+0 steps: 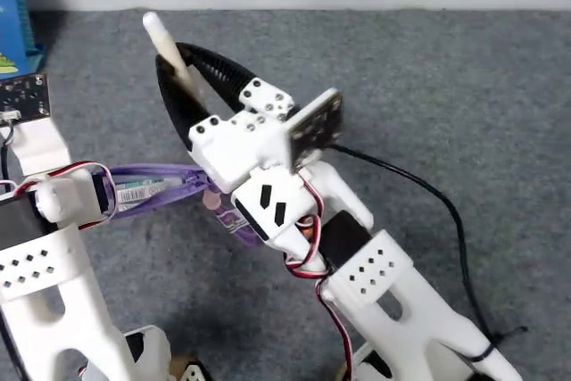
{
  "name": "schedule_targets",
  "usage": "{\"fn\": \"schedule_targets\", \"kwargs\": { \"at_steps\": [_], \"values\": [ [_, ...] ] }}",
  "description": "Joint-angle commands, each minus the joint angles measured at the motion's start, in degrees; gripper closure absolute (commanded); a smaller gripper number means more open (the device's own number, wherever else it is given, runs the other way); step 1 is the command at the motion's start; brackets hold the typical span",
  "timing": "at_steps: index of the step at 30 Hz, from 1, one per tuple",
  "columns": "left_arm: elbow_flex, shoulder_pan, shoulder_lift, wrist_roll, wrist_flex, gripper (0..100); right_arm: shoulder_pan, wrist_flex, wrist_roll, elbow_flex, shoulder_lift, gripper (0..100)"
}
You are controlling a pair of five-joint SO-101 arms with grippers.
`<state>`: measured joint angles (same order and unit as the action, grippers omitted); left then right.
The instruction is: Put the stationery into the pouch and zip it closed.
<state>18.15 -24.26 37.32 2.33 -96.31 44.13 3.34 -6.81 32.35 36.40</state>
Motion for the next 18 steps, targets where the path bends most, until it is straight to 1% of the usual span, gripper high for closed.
{"fn": "schedule_targets", "kwargs": {
  "at_steps": [1, 9, 15, 18],
  "values": [
    [-0.2, 0.2, 0.3, 0.0, 1.2, 99, 0.0, -2.3, -5.8, -4.4, 2.4, 99.1],
    [-0.2, 0.2, 0.3, 0.0, 1.2, 99, -5.1, -2.3, -18.7, -1.8, 2.3, 99.1],
    [-0.1, 0.2, 0.3, 0.0, 1.2, 99, -5.2, -1.7, -21.8, 2.9, 2.3, 99.1],
    [-0.1, 0.2, 0.3, 0.0, 1.2, 99, -5.2, -1.7, -24.5, 5.3, 2.3, 99.1]
  ]
}}
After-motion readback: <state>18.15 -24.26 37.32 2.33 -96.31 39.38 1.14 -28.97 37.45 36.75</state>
